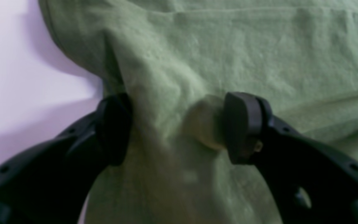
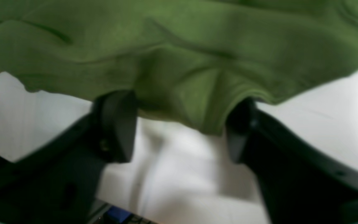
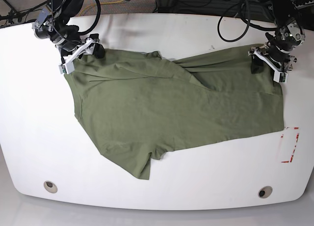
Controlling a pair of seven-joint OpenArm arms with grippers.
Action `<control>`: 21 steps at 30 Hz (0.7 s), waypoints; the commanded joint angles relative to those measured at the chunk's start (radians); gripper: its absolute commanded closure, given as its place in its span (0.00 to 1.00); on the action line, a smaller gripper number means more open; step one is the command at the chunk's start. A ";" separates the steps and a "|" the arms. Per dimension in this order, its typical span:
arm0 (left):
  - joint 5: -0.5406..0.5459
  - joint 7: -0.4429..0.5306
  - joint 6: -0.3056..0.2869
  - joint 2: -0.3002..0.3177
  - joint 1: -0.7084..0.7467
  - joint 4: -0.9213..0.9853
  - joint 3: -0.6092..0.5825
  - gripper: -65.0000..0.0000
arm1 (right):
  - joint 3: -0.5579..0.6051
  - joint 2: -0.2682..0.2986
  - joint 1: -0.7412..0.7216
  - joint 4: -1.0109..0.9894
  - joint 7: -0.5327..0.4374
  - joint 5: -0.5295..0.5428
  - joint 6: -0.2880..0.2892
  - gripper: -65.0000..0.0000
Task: Fold the T-shirt properly
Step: 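Release and regrasp the shirt edge with the right gripper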
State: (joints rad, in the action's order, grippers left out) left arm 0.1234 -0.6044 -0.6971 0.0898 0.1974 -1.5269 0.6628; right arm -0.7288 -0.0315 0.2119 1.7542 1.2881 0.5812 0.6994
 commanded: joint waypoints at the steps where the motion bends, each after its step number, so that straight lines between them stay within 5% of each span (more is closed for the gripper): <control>1: -0.008 -0.015 -0.001 0.011 0.001 -0.011 0.001 0.41 | -0.004 0.008 -0.009 -0.020 0.005 0.004 -0.001 0.70; 5: -0.003 -0.015 -0.001 0.035 0.018 -0.011 -0.004 0.44 | -0.004 0.011 -0.021 -0.030 0.005 0.004 -0.001 1.00; 13: -0.008 -0.015 -0.001 0.037 0.018 -0.002 0.001 0.45 | -0.008 0.012 0.059 0.155 0.057 0.026 -0.001 1.00; 17: -0.009 -0.015 -0.001 0.038 0.018 -0.010 0.001 0.45 | -0.008 0.025 0.106 0.217 0.108 0.176 -0.001 1.00; 21: -0.009 -0.015 -0.001 0.052 0.020 -0.010 0.001 0.45 | -0.008 0.101 0.111 0.223 0.108 0.371 -0.001 1.00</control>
State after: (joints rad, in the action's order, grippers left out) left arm 0.1249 -0.6041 -0.6971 0.1215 0.2161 -1.5249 0.6590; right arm -0.7315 0.0265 0.3328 1.9530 1.4174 0.8818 0.6952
